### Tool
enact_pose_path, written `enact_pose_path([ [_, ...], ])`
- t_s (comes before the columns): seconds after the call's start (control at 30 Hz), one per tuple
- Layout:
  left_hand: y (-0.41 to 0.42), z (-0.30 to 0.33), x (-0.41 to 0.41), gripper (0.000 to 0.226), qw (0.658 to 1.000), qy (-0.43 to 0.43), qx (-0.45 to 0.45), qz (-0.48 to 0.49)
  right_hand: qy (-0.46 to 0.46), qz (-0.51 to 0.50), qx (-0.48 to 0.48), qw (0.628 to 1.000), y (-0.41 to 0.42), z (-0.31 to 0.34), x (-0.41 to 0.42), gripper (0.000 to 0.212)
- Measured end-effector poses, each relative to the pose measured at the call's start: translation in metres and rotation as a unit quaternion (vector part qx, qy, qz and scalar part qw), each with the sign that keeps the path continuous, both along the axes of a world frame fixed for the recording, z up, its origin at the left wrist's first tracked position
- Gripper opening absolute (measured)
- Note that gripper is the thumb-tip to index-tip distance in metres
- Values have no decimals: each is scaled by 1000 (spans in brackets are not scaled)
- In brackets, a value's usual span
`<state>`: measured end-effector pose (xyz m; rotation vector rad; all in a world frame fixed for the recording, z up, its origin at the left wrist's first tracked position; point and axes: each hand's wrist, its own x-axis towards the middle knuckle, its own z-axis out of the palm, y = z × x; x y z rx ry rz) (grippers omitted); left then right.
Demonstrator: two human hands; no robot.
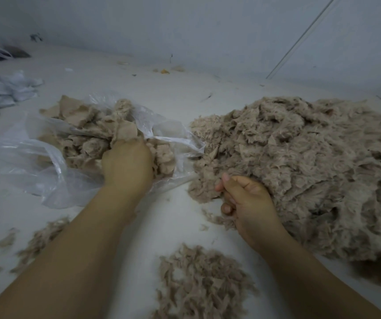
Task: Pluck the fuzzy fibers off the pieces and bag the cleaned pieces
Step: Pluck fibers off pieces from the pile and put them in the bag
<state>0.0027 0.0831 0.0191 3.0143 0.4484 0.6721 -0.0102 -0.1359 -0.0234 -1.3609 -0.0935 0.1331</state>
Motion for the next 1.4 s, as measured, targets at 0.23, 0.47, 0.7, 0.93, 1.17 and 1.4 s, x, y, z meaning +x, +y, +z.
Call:
enact_pose_path([
  [0.23, -27, 5, -14, 12, 993, -78, 35, -87, 14, -5, 34, 999, 1, 3, -1, 45],
  [0.47, -67, -18, -17, 20, 939, 96, -102, -315, 13, -4, 34, 999, 2, 5, -2, 49],
  [0.7, -67, -14, -18, 20, 852, 77, -407, -318, -4, -14, 13, 1000, 1, 5, -3, 29],
  [0.93, -72, -5, -24, 18, 723, 73, -619, -298, 4, -20, -3, 1000, 1, 6, -2, 15],
  [1.17, -63, -6, -23, 32, 716, 95, -602, -340, 5, -23, 20, 1000, 2, 6, -4, 38],
  [1.4, -63, -20, -13, 30, 752, 69, -578, -308, 28, -30, 47, 998, 4, 8, -5, 44],
])
